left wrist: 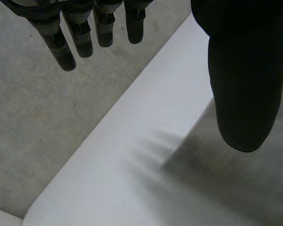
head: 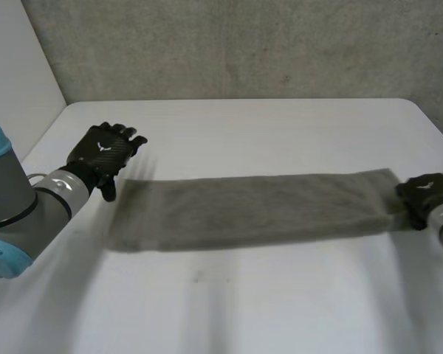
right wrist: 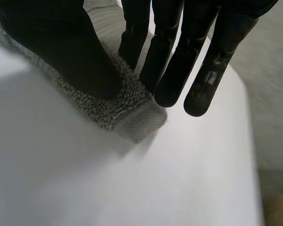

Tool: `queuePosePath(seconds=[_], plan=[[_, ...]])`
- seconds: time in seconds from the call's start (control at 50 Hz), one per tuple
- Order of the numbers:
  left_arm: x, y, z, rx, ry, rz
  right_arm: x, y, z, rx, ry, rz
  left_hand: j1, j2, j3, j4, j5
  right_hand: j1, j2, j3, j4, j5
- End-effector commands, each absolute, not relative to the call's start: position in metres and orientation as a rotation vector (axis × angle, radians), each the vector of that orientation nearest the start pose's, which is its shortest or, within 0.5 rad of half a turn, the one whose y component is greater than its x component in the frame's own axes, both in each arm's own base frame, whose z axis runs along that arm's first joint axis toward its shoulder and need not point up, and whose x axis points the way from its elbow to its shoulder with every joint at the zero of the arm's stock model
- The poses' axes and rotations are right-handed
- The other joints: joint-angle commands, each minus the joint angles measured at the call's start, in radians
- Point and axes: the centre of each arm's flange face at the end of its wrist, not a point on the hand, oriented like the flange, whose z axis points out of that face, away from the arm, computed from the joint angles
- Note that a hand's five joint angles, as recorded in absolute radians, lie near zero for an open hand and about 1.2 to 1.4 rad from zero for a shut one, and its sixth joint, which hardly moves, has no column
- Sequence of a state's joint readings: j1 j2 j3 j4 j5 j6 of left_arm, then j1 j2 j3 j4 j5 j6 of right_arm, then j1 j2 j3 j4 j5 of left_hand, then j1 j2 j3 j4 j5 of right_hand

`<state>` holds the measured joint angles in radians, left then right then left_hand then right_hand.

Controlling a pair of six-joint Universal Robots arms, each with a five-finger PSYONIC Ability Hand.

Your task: Fold the towel.

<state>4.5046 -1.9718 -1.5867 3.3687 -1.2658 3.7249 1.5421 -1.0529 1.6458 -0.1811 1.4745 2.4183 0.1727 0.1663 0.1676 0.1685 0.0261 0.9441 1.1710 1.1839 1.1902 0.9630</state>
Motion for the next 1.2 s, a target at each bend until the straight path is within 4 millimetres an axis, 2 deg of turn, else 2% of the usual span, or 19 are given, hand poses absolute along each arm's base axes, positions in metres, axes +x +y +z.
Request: queuePosePath(seconds=[0.02,0.12,0.18,0.28,0.34,0.36,0.44,0.46,0.5,0.62,0.74,0.76,0.78,0.8,0.84,0.9,0.96,1.04,1.2], plan=[[-0.227,-0.31,0.205,1.191,2.047,-2.045,0.082,-0.364,0.157,-1.16,2.941,-1.949,0.003,0.009,0.008,0.007,-0.025,0.452,0.225,0.212,0.206,0.259],[-0.226,-0.304,0.215,1.183,2.019,-2.069,0.086,-0.367,0.18,-1.174,2.88,-2.086,0.003,0.009,0.008,0.007,-0.025,0.452,0.225,0.212,0.206,0.259],[-0.225,-0.302,0.22,1.176,2.006,-2.08,0.112,-0.367,0.199,-1.155,2.742,-2.199,0.003,0.009,0.008,0.007,-0.025,0.452,0.225,0.212,0.206,0.259],[-0.224,-0.299,0.23,1.079,2.084,-2.145,0.199,-0.339,0.239,-1.042,2.31,-2.341,0.003,0.009,0.008,0.007,-0.025,0.452,0.225,0.212,0.206,0.259],[-0.224,-0.299,0.233,1.039,2.119,-2.174,0.227,-0.324,0.243,-1.076,2.185,-2.33,0.003,0.009,0.008,0.007,-0.025,0.452,0.225,0.212,0.206,0.259],[-0.223,-0.299,0.236,0.993,2.155,-2.2,0.256,-0.307,0.245,-1.122,2.049,-2.303,0.003,0.009,0.008,0.007,-0.025,0.452,0.225,0.212,0.206,0.259],[-0.221,-0.297,0.244,0.904,2.222,-2.261,0.336,-0.246,0.225,-1.337,1.714,-2.13,0.003,0.009,0.008,0.007,-0.025,0.452,0.225,0.212,0.206,0.259],[-0.221,-0.297,0.244,0.904,2.222,-2.261,0.336,-0.245,0.225,-1.338,1.714,-2.129,0.003,0.009,0.008,0.007,-0.025,0.452,0.225,0.212,0.206,0.259],[-0.222,-0.296,0.246,0.885,2.234,-2.279,0.369,-0.216,0.202,-1.431,1.62,-2.006,0.006,0.012,0.011,0.01,-0.022,0.452,0.225,0.212,0.206,0.259],[-0.223,-0.293,0.243,0.891,2.247,-2.268,0.4,-0.171,0.152,-1.562,1.566,-1.801,0.006,0.012,0.011,0.01,-0.022,0.452,0.225,0.212,0.206,0.259],[-0.224,-0.293,0.24,0.897,2.26,-2.26,0.406,-0.157,0.133,-1.602,1.56,-1.726,0.006,0.012,0.011,0.01,-0.022,0.452,0.225,0.212,0.206,0.259],[-0.224,-0.294,0.239,0.896,2.264,-2.259,0.406,-0.158,0.132,-1.6,1.565,-1.728,0.006,0.012,0.011,0.01,-0.022,0.235,0.008,-0.005,-0.011,0.042],[-0.225,-0.294,0.239,0.899,2.26,-2.264,0.406,-0.159,0.132,-1.596,1.572,-1.737,0.009,0.015,0.014,0.013,-0.019,-0.229,-0.456,-0.469,-0.475,-0.423],[-0.225,-0.294,0.239,0.899,2.26,-2.264,0.406,-0.159,0.132,-1.596,1.572,-1.737,0.009,0.015,0.014,0.013,-0.019,-0.234,-0.461,-0.474,-0.48,-0.427],[-0.226,-0.293,0.239,0.907,2.255,-2.271,0.404,-0.163,0.14,-1.573,1.587,-1.758,0.011,0.018,0.017,0.016,-0.017,-0.77,-0.996,-1.009,-1.016,-0.963],[-0.234,-0.292,0.236,0.939,2.266,-2.271,0.401,-0.164,0.149,-1.557,1.589,-1.769,0.011,0.018,0.017,0.016,-0.017,-0.77,-0.996,-1.009,-1.016,-0.963],[-0.247,-0.289,0.232,0.987,2.279,-2.279,0.382,-0.186,0.174,-1.452,1.674,-1.804,0.014,0.021,0.019,0.019,-0.014,-0.77,-0.996,-1.009,-1.016,-0.963],[-0.268,-0.279,0.222,1.061,2.312,-2.269,0.337,-0.222,0.19,-1.214,1.905,-1.758,0.023,0.03,0.028,0.027,-0.005,-0.77,-0.996,-1.009,-1.016,-0.963],[-0.292,-0.262,0.172,1.116,2.434,-2.079,0.274,-0.236,0.157,-1.066,2.234,-1.544,0.023,0.03,0.028,0.027,-0.005,-0.77,-0.996,-1.009,-1.016,-0.963]])
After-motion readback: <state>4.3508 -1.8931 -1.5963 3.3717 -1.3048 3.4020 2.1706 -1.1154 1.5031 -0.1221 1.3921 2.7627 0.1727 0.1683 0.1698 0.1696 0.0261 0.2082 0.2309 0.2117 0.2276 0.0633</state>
